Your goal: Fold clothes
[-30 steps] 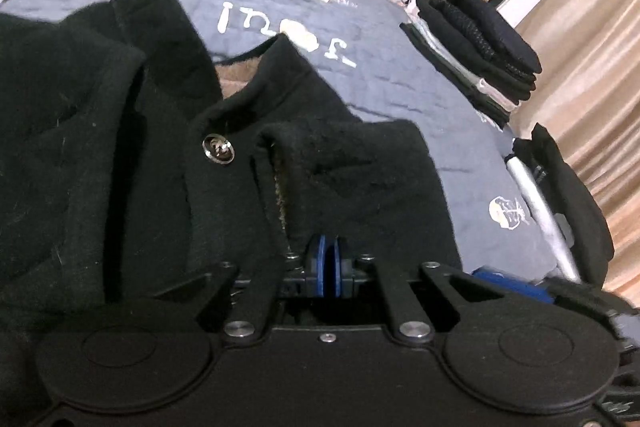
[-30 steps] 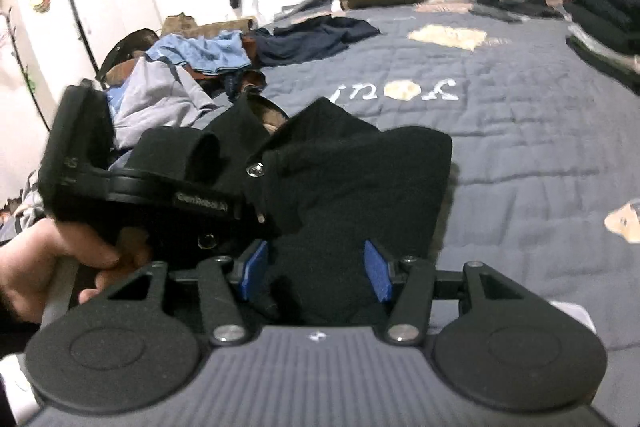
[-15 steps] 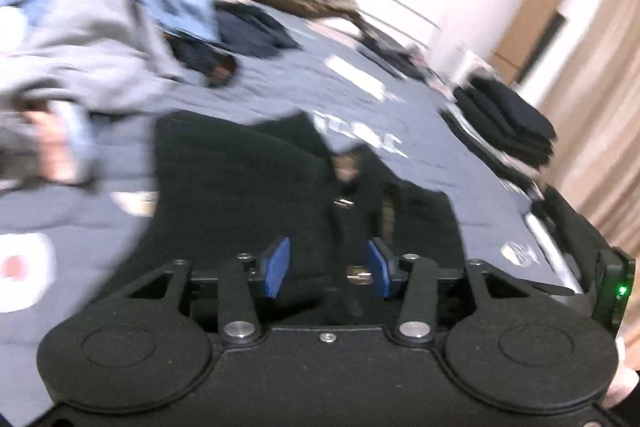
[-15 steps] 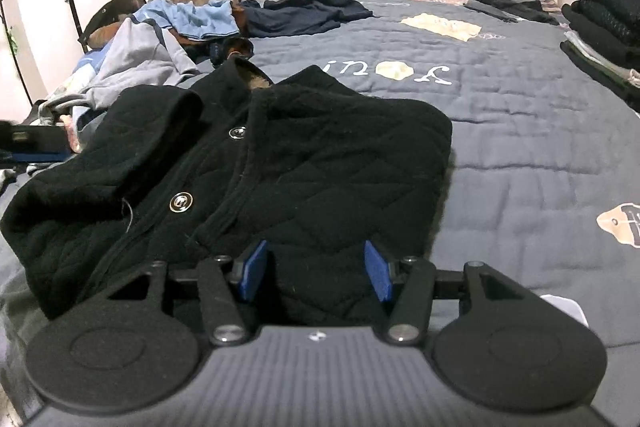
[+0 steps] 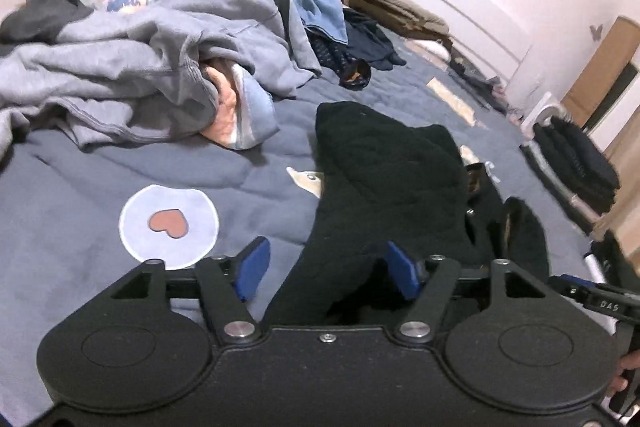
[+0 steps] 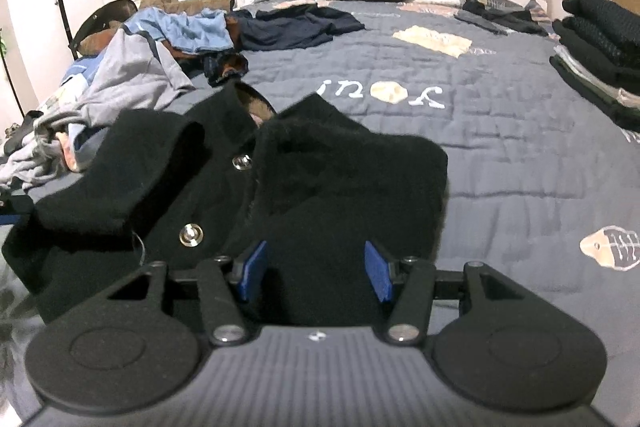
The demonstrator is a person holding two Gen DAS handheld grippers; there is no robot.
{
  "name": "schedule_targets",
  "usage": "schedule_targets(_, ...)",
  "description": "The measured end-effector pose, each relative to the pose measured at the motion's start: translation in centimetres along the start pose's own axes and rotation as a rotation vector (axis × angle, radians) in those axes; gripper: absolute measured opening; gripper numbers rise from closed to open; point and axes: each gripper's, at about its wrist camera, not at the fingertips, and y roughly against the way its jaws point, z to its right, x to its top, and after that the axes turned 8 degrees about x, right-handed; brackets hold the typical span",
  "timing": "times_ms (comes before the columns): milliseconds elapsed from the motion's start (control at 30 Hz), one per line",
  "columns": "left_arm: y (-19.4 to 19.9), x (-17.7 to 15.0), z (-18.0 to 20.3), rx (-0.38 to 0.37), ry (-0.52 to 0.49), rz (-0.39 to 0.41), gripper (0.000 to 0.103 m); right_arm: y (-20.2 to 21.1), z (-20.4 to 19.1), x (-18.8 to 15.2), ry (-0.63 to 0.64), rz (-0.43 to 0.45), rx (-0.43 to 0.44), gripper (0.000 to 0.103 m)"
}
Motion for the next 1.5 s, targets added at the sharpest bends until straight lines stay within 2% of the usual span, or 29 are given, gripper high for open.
schedule_targets(133,-1.2,0.1,-1.1,-0.017,0.053,-0.029,0.066,0.1,-0.3,0.5,-0.004,0.018,0.015,0.053)
schedule_targets(267,-2.5,0.2,-1.7,-0.092,0.125,-0.084,0.067,-1.2,-0.2,-0.1,-0.005,-0.022,0.022,0.053)
schedule_targets(433,-4.7,-0.6,-1.4,-0.078,0.171,-0.142,0.071,-2.8,0.0,-0.9,-0.009,-0.057,0.011,0.053)
schedule_targets(467,-4.9,-0.7,-1.3,-0.084,0.172,-0.134,0.069,-3.0,0.0,-1.0,-0.009,-0.057,0.008,0.053)
schedule_targets(500,-5.0,-0.6,-1.0,-0.089,0.168,-0.121,0.056,-3.1,0.0,-1.1,-0.010,-0.055,0.005,0.053)
schedule_targets(567,-5.0,-0.6,0.0,-0.095,0.137,-0.104,0.040,-3.2,-0.1,-1.0,-0.011,-0.052,0.001,0.053)
schedule_targets(600,-4.9,-0.5,0.6,-0.090,0.110,-0.093,0.030,-3.3,-0.1,-1.0,-0.012,-0.051,-0.002,0.053)
schedule_targets(700,-3.9,-0.6,2.3,-0.066,0.018,-0.050,0.022,-3.4,-0.2,-1.1,-0.013,-0.047,-0.004,0.054)
schedule_targets(867,-1.5,-0.5,6.5,-0.003,-0.216,0.030,0.018,-3.5,-0.2,-1.3,-0.014,-0.043,-0.005,0.054)
schedule_targets(1067,1.3,-1.1,14.4,0.106,-0.599,0.133,0.017,-3.4,-0.3,-1.3,-0.013,-0.045,-0.008,0.054)
schedule_targets(1133,2.1,-1.5,17.2,0.110,-0.715,0.161,0.017,-3.5,-0.2,-1.2,-0.018,-0.046,-0.007,0.054)
schedule_targets(1333,2.6,-3.6,24.4,0.055,-0.986,0.196,0.016,-3.1,0.4,-1.0,-0.056,-0.050,0.020,0.054)
schedule_targets(1500,1.3,-6.4,28.1,0.054,-1.178,0.206,0.016,-1.8,1.5,-0.5,-0.094,-0.102,0.049,0.055)
